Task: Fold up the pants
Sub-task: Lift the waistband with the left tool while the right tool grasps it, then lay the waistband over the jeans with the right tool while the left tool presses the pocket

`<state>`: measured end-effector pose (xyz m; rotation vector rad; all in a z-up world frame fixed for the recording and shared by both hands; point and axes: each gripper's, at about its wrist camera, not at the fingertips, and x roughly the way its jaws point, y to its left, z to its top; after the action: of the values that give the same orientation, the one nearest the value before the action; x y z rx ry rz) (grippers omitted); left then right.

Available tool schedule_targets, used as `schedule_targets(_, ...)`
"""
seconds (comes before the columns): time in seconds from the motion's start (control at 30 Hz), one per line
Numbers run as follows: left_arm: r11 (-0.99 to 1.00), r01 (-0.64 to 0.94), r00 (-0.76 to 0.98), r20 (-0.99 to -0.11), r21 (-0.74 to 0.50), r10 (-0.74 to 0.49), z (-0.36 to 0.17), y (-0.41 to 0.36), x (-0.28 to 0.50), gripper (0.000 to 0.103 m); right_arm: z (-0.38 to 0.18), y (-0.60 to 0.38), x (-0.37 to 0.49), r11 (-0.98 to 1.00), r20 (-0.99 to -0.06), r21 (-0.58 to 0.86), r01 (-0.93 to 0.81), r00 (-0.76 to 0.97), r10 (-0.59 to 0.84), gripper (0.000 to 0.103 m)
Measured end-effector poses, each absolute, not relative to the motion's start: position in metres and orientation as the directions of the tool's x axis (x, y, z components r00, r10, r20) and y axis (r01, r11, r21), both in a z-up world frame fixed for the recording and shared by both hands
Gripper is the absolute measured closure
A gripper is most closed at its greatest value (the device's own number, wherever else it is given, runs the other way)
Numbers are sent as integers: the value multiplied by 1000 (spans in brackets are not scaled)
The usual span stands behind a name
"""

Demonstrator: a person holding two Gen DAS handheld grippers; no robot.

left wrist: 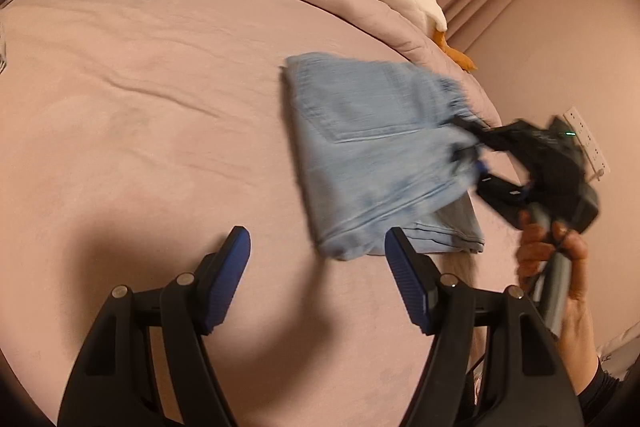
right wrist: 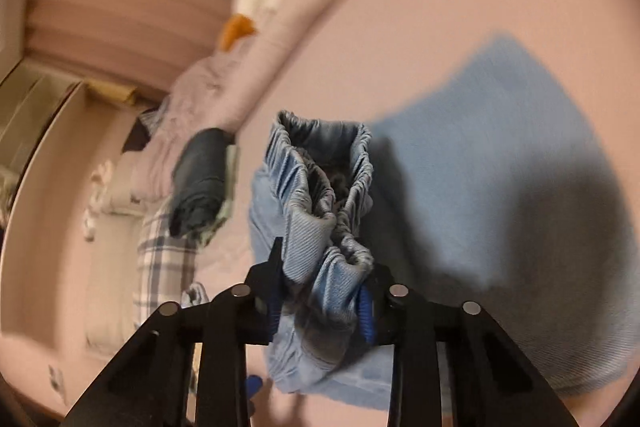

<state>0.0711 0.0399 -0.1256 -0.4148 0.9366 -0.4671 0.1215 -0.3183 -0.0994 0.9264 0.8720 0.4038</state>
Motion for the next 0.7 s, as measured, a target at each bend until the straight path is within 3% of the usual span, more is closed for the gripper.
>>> schedule_targets(0.2, 823, 218, 500, -664, -525, -556, -125, 36, 70, 33, -69, -365, 95, 616, -440, 787, 32, 729, 525, 72)
schedule_targets(0.4, 818, 244, 472, -673, -521, -570, -125, 16, 84, 33, -124, -389, 89, 663, -588, 720, 205, 688, 426, 72)
schedule_targets(0.57, 829, 280, 465, -687, -483, -558, -112, -6, 99, 30, -164, -405, 95, 552, -558, 798, 241, 642, 526, 71)
schedule_targets(0.7, 833, 298, 465, -691, -466, -553, -106, -18, 112, 28, -150, -411, 91, 596, -581, 774, 214, 615, 533, 59)
